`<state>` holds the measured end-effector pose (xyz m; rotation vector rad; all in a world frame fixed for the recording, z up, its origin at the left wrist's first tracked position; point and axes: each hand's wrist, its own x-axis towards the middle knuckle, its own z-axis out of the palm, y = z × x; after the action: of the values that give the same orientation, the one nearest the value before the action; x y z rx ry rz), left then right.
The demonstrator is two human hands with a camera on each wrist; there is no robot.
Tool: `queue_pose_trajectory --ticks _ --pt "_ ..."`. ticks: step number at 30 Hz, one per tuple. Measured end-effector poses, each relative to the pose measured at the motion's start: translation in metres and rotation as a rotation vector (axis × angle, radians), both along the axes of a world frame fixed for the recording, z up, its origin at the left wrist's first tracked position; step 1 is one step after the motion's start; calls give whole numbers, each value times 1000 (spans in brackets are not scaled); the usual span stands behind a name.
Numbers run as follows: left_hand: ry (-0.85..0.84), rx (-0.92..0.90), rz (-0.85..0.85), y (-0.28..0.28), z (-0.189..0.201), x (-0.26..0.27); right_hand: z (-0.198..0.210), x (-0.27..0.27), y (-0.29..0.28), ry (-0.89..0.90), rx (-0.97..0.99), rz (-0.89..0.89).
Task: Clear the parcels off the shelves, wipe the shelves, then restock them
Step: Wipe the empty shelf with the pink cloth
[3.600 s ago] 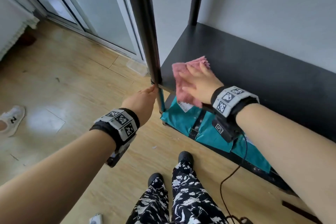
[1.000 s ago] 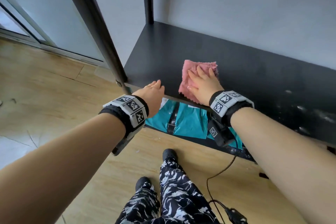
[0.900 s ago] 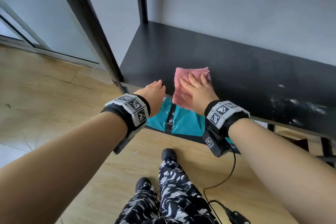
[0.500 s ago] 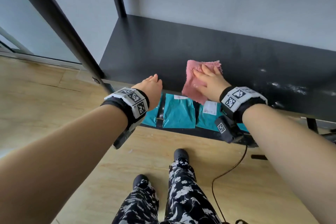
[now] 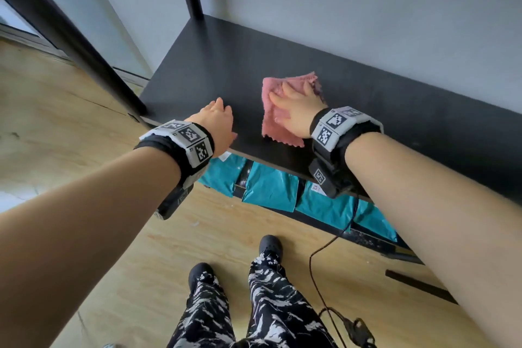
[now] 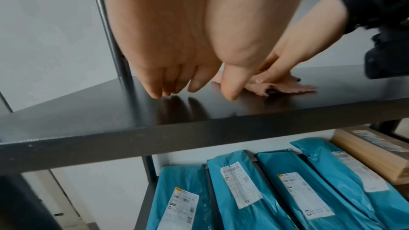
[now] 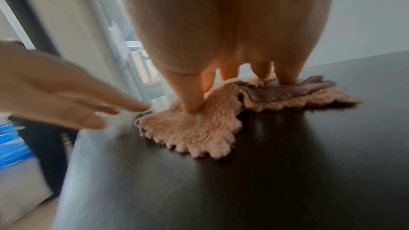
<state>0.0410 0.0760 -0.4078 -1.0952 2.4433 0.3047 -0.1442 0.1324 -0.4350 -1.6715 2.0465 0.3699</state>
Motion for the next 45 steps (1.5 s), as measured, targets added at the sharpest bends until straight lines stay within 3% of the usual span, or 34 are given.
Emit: queue_pose_trajectory --ticks 3,12,16,20,25,32,36,40,43,45 --pt "-24 -8 64 -3 -1 -7 6 -11 7 -13 -2 95" --pt "-159 -9 64 -6 -1 -14 17 -91 -32 144 -32 -124" --pt "-186 -8 47 -7 0 -16 20 -73 -66 150 -34 -112" --pt "-225 13 60 -7 2 -22 15 -28 -86 97 -84 108" --pt "-170 -1 51 -3 3 -15 9 -14 -54 46 -119 376" --pt "-173 23 73 -5 3 -17 19 -72 -60 139 -112 150" --pt "-168 10 85 -5 1 -18 14 -67 -82 133 -42 45" --pt "-174 11 82 -4 0 -18 7 -24 -81 102 -24 204" --pt "-151 12 78 -3 1 -14 12 -2 -43 79 -53 357" --pt "-131 3 69 -1 2 -12 16 3 -7 21 -63 353"
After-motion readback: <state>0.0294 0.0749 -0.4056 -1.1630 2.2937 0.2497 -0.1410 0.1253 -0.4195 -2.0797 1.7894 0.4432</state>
